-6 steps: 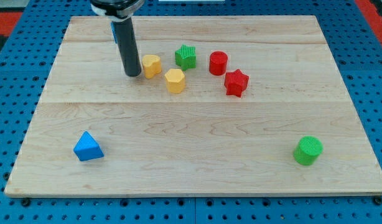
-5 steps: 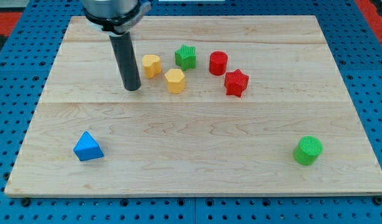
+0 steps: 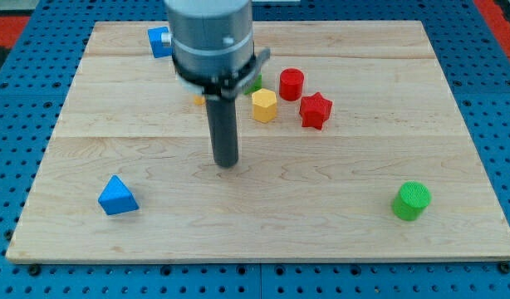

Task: Move the blue triangle to the bottom left of the yellow hexagon

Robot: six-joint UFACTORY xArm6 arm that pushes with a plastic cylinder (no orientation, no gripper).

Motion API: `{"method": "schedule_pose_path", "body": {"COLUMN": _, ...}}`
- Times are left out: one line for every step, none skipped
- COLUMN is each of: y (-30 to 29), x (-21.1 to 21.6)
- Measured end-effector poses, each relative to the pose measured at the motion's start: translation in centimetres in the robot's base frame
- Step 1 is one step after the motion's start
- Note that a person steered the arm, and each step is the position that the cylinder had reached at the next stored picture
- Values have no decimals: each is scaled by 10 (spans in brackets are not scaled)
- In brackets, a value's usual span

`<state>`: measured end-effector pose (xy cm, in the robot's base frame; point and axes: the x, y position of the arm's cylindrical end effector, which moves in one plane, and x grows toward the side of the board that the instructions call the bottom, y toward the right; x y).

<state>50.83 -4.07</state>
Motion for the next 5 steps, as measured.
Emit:
{"method": "schedule_pose_path", "body": {"y": -38, "x": 46}}
{"method": "schedule_pose_path", "body": {"y": -105, "x": 49}}
{"method": "schedule_pose_path", "body": {"y": -130, "x": 45}}
{"method": "schedule_pose_path", "body": {"y": -153, "x": 38}}
{"method": "schedule_pose_path", "body": {"y": -161, "x": 54}}
